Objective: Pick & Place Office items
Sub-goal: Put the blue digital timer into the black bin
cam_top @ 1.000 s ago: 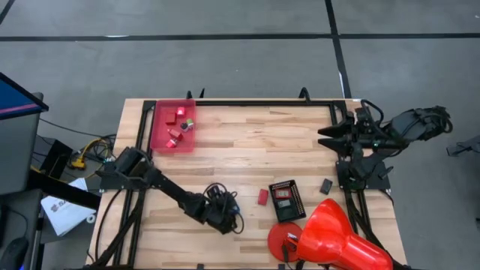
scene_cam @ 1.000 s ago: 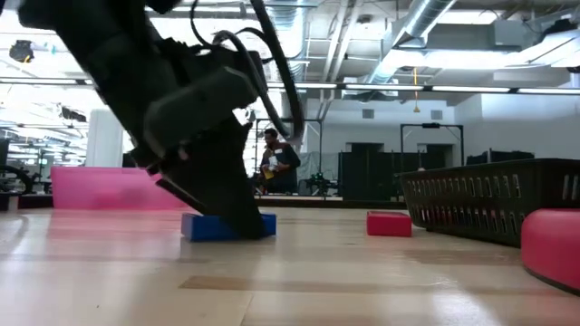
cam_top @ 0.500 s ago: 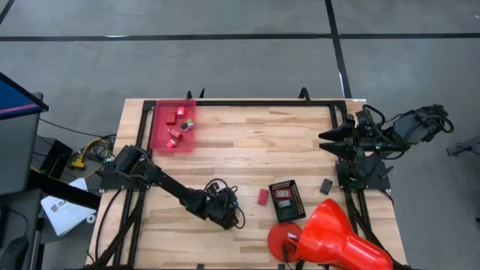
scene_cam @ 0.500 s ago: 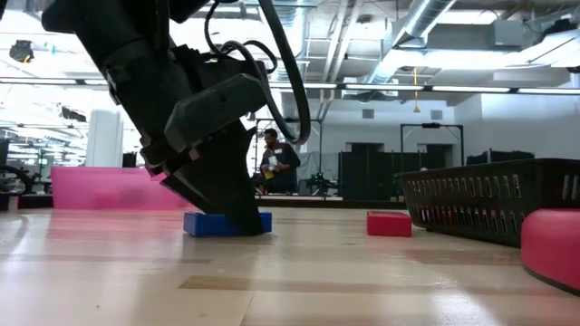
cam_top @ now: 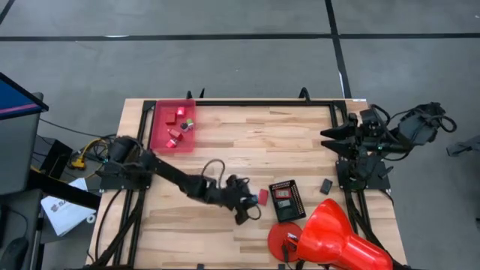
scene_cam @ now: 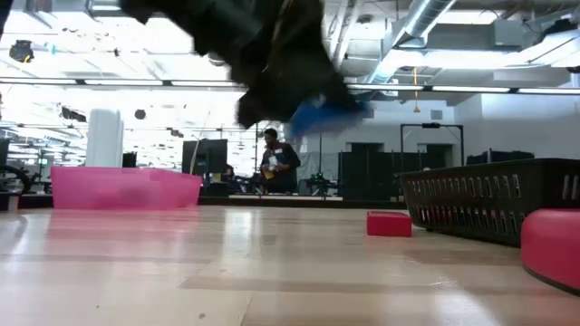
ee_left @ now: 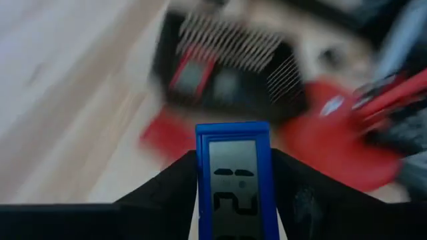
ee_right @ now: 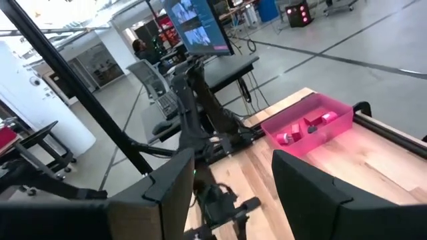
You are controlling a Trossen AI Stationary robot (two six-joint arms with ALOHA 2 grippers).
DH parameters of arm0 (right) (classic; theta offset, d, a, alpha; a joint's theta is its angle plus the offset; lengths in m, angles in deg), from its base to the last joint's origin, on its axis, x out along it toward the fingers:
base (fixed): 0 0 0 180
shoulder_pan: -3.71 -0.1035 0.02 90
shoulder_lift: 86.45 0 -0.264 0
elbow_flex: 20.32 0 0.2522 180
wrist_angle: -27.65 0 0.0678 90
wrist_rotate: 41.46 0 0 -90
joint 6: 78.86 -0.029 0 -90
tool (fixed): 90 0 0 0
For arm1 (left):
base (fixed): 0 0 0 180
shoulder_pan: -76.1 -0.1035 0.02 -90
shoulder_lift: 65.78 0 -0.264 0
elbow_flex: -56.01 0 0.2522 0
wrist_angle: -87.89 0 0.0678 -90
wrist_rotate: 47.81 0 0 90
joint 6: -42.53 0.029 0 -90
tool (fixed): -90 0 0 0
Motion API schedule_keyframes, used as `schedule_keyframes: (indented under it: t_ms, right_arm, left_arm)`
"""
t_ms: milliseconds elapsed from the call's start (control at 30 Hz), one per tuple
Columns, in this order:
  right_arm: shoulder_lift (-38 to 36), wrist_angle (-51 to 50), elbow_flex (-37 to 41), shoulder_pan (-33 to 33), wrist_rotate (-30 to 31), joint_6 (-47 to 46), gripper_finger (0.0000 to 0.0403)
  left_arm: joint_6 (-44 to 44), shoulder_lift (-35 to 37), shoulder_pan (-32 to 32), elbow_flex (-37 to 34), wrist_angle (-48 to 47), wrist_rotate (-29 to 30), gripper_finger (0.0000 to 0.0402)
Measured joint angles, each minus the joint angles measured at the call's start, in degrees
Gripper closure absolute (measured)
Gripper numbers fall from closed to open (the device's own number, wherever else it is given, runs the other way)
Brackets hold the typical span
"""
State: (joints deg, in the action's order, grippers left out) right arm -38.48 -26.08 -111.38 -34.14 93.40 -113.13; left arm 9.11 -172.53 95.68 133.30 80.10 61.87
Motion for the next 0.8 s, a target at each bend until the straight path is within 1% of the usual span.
schedule_keyframes:
  t_ms: [133,200,300,333,467,600,667,800]
  right_arm:
    - [0.0,0.4,0.0,-1.1,1.8,0.2,0.0207]
    - [0.0,0.8,0.0,-1.6,2.7,0.3,0.0207]
    - [0.0,1.1,0.0,-2.6,4.2,0.4,0.0207]
    - [0.1,1.1,0.0,-2.9,4.9,0.4,0.0207]
    - [0.5,1.8,0.0,-3.9,7.6,0.6,0.0207]
    - [0.9,2.3,0.0,-5.0,9.7,0.7,0.0207]
    - [1.1,2.6,0.0,-5.1,10.6,0.8,0.0207]
    - [1.3,2.9,0.0,-5.3,11.2,0.8,0.0207]
  left_arm:
    - [8.9,2.5,-4.3,0.1,11.1,-6.4,0.0242]
    - [11.8,2.6,-6.1,1.8,14.0,-9.6,0.0244]
    - [16.6,0.9,-7.8,5.2,13.4,-11.3,0.0238]
    - [17.0,0.0,-8.3,6.1,13.0,-11.8,0.0235]
    - [16.6,-5.3,-9.8,9.3,11.6,-16.5,0.0227]
    - [17.0,-10.6,-10.0,12.9,11.1,-17.2,0.0232]
    - [17.1,-13.0,-10.1,16.1,12.7,-18.1,0.0234]
    - [18.0,-17.5,-10.4,21.6,12.2,-19.6,0.0234]
